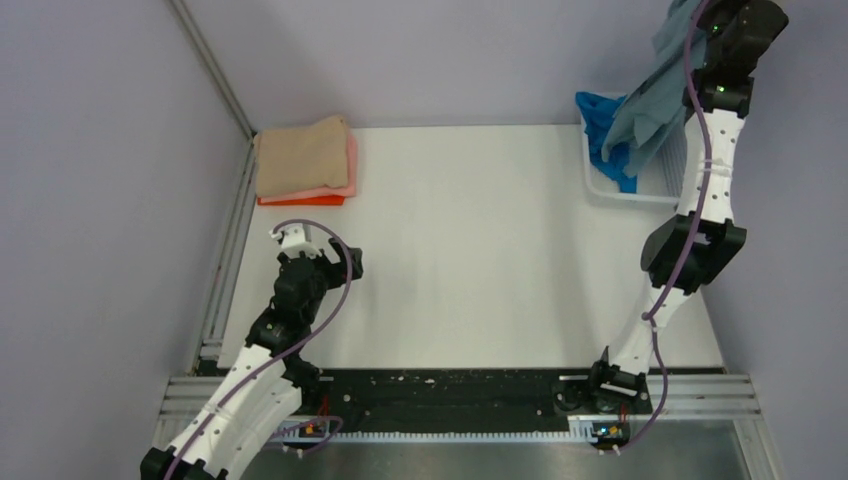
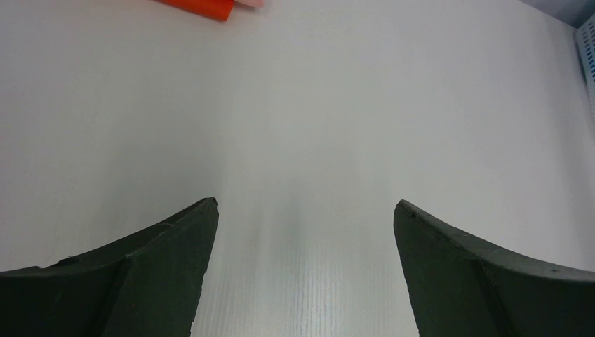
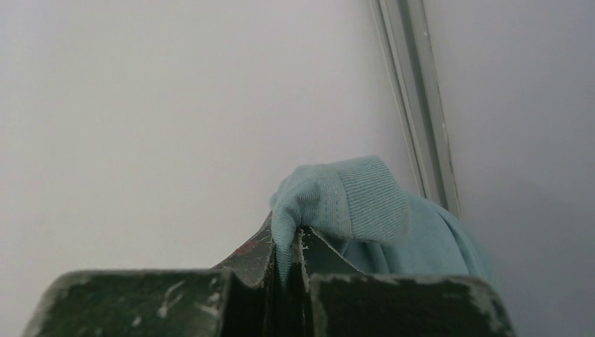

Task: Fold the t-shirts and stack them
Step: Move the tshirt to the center of the board

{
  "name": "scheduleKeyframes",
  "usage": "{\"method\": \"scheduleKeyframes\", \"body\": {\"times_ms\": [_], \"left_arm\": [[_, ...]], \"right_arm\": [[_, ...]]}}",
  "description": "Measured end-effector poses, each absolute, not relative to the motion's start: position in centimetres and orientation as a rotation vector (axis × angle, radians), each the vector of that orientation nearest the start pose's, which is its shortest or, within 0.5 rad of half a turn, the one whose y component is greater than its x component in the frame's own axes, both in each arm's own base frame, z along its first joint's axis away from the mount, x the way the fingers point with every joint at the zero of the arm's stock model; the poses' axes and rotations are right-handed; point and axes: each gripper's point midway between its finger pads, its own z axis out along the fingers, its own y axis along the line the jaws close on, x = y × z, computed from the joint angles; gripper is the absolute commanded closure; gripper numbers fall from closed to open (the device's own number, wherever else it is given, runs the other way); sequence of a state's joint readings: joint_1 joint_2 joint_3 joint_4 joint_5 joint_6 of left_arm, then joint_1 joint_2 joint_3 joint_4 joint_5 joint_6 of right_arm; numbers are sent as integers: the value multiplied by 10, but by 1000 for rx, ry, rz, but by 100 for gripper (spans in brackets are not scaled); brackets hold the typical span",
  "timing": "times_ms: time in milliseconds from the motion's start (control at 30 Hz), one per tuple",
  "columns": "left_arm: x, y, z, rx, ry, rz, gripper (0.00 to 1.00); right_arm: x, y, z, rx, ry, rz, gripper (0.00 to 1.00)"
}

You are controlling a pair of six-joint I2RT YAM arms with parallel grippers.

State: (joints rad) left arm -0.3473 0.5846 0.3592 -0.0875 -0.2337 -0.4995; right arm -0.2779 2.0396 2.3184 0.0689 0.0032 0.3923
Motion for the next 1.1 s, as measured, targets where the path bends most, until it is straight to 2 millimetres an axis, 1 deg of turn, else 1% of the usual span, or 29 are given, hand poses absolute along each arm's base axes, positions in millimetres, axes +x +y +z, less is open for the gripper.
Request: {"method": "scheduleKeyframes", "body": {"times_ms": [100, 167, 233, 300, 333, 367, 400, 467, 533, 567, 600, 667, 733, 800, 833, 900, 933, 967, 1033, 1067, 1100], "left_arm": [[269, -75, 152, -304, 1865, -362, 1], [268, -75, 152, -304, 1863, -364, 1], [268, -75, 153, -307, 1861, -367, 1], [268, -75, 153, -312, 1861, -368, 1], [268, -74, 152, -317, 1861, -368, 1], [268, -74, 152, -323, 1861, -367, 1], [269, -74, 152, -330, 1861, -367, 1], [269, -73, 151, -339, 1864, -365, 1], [269, -73, 149, -348, 1878, -360, 1], [268, -72, 149, -354, 1885, -359, 1], [268, -72, 151, -360, 1887, -360, 1], [268, -72, 155, -376, 1883, -363, 1], [268, -71, 160, -396, 1878, -371, 1], [267, -71, 164, -415, 1875, -379, 1], [265, -71, 166, -425, 1871, -387, 1], [263, -70, 168, -445, 1866, -402, 1], [261, -70, 169, -455, 1864, -407, 1], [259, -69, 169, -468, 1866, -412, 1], [255, -67, 167, -499, 1878, -413, 1], [252, -66, 166, -517, 1886, -412, 1], [251, -65, 165, -534, 1891, -410, 1]], "right_arm": [[586, -141, 533, 388, 1134, 170, 100], [582, -128, 545, 366, 1108, 251, 100], [574, -113, 560, 343, 1085, 335, 100], [561, -93, 577, 310, 1065, 419, 100], [552, -80, 588, 285, 1057, 464, 100], [541, -62, 600, 247, 1049, 511, 100], [529, -42, 612, 204, 1041, 553, 100], [501, 5, 636, 106, 1029, 639, 100], [460, 62, 658, -16, 1004, 743, 100], [439, 86, 666, -66, 991, 789, 100], [416, 109, 673, -117, 977, 838, 100], [373, 148, 681, -210, 948, 927, 100], [334, 178, 685, -298, 916, 1001, 100], [310, 198, 681, -357, 903, 1058, 100], [302, 207, 673, -380, 903, 1084, 100], [298, 219, 649, -401, 935, 1123, 100], [300, 223, 631, -401, 962, 1136, 100], [306, 226, 611, -392, 998, 1140, 100], [325, 228, 553, -339, 1106, 1127, 100], [339, 228, 516, -299, 1181, 1105, 100], [351, 227, 486, -265, 1247, 1082, 100]]}}
